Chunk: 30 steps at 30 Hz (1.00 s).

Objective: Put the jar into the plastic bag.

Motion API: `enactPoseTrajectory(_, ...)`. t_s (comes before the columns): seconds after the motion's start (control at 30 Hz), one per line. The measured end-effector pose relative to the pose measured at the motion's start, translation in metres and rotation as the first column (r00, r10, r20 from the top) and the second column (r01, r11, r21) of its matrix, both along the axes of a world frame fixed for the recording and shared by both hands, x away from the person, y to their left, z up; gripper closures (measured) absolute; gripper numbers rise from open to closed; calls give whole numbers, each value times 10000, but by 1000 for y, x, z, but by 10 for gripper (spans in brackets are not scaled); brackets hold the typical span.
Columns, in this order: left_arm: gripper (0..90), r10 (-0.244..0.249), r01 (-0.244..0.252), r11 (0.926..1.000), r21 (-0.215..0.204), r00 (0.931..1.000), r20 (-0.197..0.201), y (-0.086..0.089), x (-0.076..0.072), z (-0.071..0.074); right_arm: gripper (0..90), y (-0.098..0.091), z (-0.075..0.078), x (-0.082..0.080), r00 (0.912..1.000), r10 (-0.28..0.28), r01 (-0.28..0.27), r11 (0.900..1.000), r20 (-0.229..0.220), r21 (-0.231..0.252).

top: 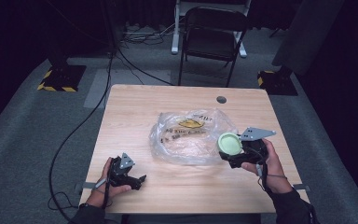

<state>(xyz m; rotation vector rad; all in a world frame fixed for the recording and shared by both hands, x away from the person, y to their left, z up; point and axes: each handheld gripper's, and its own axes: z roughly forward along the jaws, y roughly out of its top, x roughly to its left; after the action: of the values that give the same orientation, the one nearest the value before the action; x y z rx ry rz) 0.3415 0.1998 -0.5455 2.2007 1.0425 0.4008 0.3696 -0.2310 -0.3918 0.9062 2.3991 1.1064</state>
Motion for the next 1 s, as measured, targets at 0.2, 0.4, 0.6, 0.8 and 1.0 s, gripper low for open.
enactPoseTrajectory(0.2, 4, 1, -1, 10000, -2, 10000, 1, 0, 0, 0, 110, 15, 12, 7, 9998, 124, -125, 9999, 149, 77)
enactPoseTrajectory(0.4, 4, -4, 4, 10000, 6, 10000, 5, 0, 0, 0, 110, 37, 14, 18, 9995, 240, -239, 9997, 219, -56)
enactPoseTrajectory(0.6, 4, -2, 2, 10000, -1, 10000, 4, 0, 0, 0, 110, 57, 11, 31, 9994, 313, -311, 9993, 131, -209)
enactPoseTrajectory(0.8, 4, 0, 0, 10000, -2, 10000, 2, 0, 0, 0, 110, 70, 2, 44, 9996, 285, -283, 9990, 65, -344)
enactPoseTrajectory(1.0, 4, -3, 3, 10000, 2, 10000, 4, 0, 0, 0, 110, 76, -10, 59, 9998, 162, -165, 9995, -142, -264)
